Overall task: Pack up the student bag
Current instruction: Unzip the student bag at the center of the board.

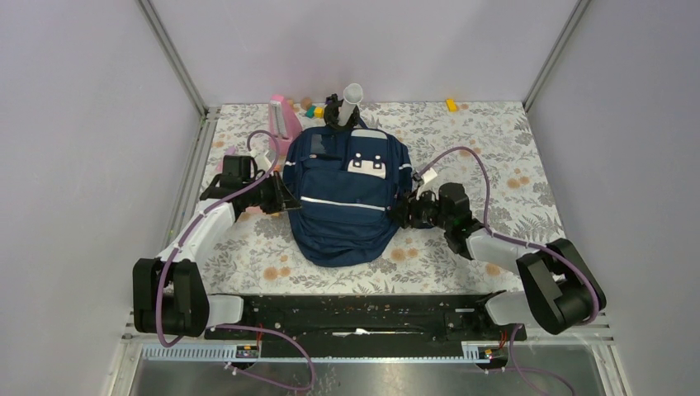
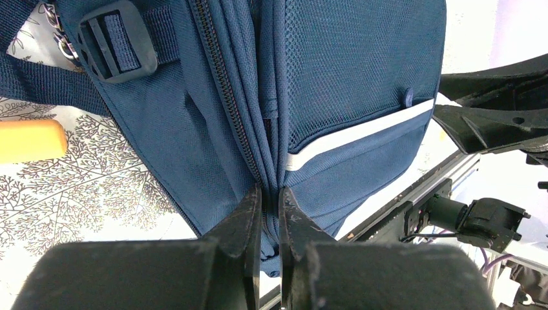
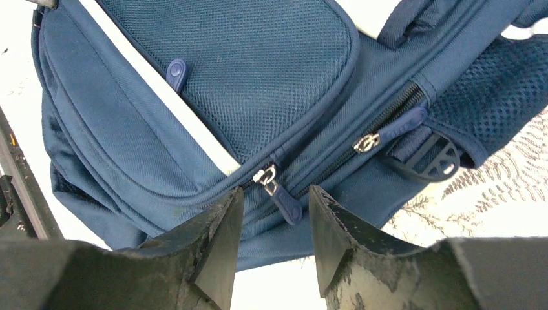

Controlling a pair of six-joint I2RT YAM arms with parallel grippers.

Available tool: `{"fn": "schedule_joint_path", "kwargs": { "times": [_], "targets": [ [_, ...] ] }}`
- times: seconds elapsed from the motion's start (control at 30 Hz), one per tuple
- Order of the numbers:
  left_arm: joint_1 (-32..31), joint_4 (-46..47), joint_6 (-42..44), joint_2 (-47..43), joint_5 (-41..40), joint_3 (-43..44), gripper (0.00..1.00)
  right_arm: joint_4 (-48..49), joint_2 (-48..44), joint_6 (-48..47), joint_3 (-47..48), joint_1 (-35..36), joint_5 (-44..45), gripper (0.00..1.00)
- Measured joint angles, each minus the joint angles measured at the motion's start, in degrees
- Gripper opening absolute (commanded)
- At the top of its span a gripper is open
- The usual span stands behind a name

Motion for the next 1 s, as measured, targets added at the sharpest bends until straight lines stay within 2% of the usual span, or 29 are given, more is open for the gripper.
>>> {"fn": "schedule_joint_path", "kwargs": {
  "times": [0.33, 0.4, 0.47, 0.53, 0.63, 0.8, 1.0],
  "targets": [
    [0.3, -0.2, 0.2, 0.0, 0.4, 0.0, 0.00, 0.2, 6.8, -1.4, 2.7, 0.0, -2.3, 0.46],
    [0.3, -0.2, 0.2, 0.0, 0.5, 0.0, 0.00, 0.2, 7.4, -1.5, 3.1, 0.0, -2.5, 0.43],
    [0.3, -0.2, 0.2, 0.0, 0.5, 0.0, 0.00, 0.3, 7.8, -1.6, 3.3, 0.0, -2.5, 0.33],
    [0.3, -0.2, 0.2, 0.0, 0.7, 0.0, 0.00, 0.3, 7.9, -1.6, 3.3, 0.0, -3.0, 0.17],
    [0.3, -0.2, 0.2, 0.0, 0.8, 0.0, 0.00, 0.5, 7.8, -1.3, 3.3, 0.0, -2.9, 0.01],
    [0.3, 0.5, -0.8, -0.1, 1.2, -0.2, 0.00, 0.3, 5.5, -1.0, 2.4, 0.8, -1.6, 0.00],
    [0.7, 4.0, -3.9, -3.5, 0.9, -4.4, 0.00, -1.7, 0.5, -1.1, 0.0, 5.5, 5.6, 0.00]
  ]
}}
